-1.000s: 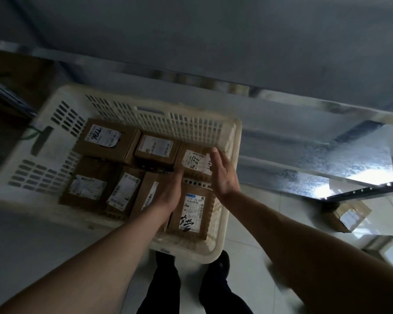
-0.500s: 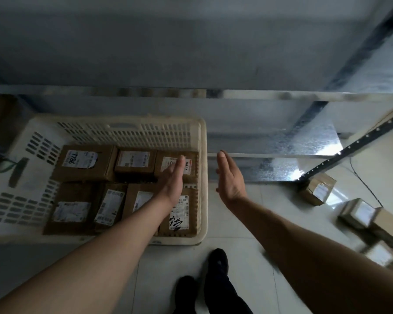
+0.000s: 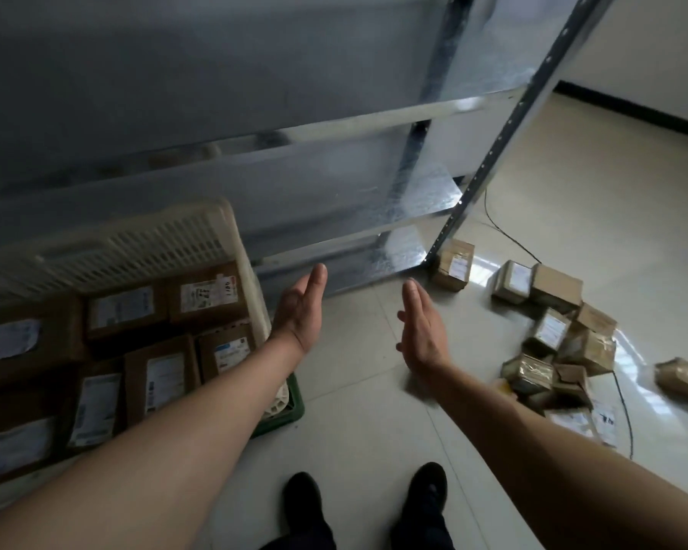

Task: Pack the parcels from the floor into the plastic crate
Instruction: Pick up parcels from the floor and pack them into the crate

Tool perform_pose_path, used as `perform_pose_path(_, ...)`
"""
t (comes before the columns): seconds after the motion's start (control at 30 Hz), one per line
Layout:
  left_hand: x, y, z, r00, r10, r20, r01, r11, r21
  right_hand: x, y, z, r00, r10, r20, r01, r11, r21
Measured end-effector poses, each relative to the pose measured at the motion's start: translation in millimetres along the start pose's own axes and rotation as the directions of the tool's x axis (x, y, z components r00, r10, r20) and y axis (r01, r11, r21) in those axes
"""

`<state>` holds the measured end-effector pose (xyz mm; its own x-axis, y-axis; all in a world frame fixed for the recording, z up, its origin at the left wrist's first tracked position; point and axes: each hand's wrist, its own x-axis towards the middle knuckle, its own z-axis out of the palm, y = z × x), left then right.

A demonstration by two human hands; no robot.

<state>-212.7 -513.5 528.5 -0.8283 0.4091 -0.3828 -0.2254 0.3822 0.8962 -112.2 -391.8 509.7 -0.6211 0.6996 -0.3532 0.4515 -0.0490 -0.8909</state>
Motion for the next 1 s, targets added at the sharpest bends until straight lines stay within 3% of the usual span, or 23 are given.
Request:
perform_pose_path(0.2,1.1,14.2,86.8,0.998,0.014,0.057,-0.015,1.0,0.002,10.3,24.3,-85.7,0.993,0.056,-0.102,-0.051,0.997,0.053)
perform_pose_path(0.5,-28.2,40.7,256.8,0.971,0.016,0.24,-0.058,0.984,0.17,24.9,90.3,-252.9,0.954,0.169,-0.248,-0.143,0.982,0.122)
perform_pose_path(0.77,-57.6,61.8,398.6,0.951,-0.022,0.308,-0.044,0.977,0.207,32.0,144.1,-396.8,0.918,0.168,-0.358,-0.15,0.986,0.078)
perform_pose_path(1.0,-67.5,63.5,479.0,0.914,-0.08,0.398,-0.033,0.963,0.268,38.4,185.3,-466.7,0.865,0.219,-0.452,-0.178,0.975,0.131)
